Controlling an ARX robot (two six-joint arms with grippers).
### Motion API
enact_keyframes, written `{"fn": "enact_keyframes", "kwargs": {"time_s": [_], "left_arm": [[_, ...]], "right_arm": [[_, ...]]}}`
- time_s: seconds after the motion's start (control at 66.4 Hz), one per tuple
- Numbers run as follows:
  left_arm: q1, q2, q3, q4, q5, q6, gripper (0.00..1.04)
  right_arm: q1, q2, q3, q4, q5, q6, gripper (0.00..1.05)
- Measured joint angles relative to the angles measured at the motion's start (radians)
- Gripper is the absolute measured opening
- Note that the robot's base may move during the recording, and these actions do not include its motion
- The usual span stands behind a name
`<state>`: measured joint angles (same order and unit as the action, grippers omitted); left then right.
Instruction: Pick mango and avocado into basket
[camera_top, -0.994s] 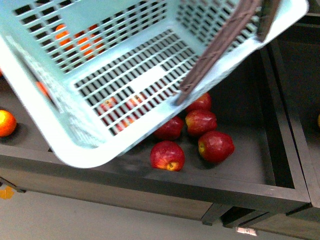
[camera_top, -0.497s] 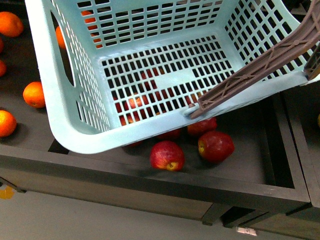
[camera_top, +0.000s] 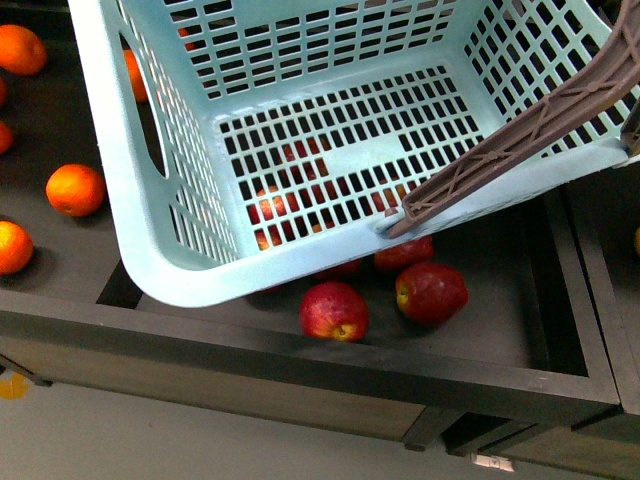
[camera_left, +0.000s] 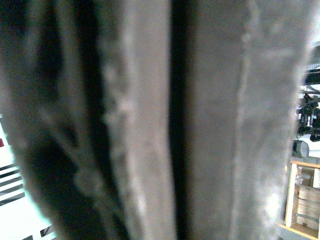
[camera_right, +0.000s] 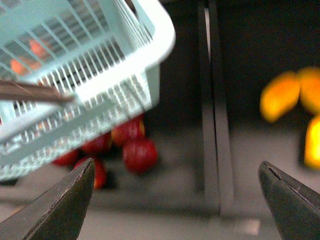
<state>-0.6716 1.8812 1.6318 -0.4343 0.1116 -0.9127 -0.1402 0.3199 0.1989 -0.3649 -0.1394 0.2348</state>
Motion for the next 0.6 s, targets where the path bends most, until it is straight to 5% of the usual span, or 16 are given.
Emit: {"fn": "enact_keyframes", "kwargs": {"time_s": [0.105,0.256,0.301,0.422,0.602], "left_arm": [[-0.002,0.000,0.000,0.000,0.005,0.000,0.25],[-0.001,0.000,0.000,0.000,-0.001,0.004,0.23],[-0.001,0.000,0.000,0.000,-0.007,0.002,0.15],[-0.001,0.000,0.000,0.000,0.002,0.005,0.15],[-0.001,0.000,0.000,0.000,0.001,0.004,0.15]], "right_arm": [[-0.192,0.259,0.080,0.074,-0.142,0.093,0.96],[-0.381,0.608,0.197,0.337,-0.181,0.087,0.96],[-0.415,0.714,0.231,0.409,-0.169,0.072,0.96],[-0.495,1.133,0.396,0.607,-0.156,-0.071,0.96],[-0.550,1.589,0.636,0.635,-0.069,-0.214,0.96]]}}
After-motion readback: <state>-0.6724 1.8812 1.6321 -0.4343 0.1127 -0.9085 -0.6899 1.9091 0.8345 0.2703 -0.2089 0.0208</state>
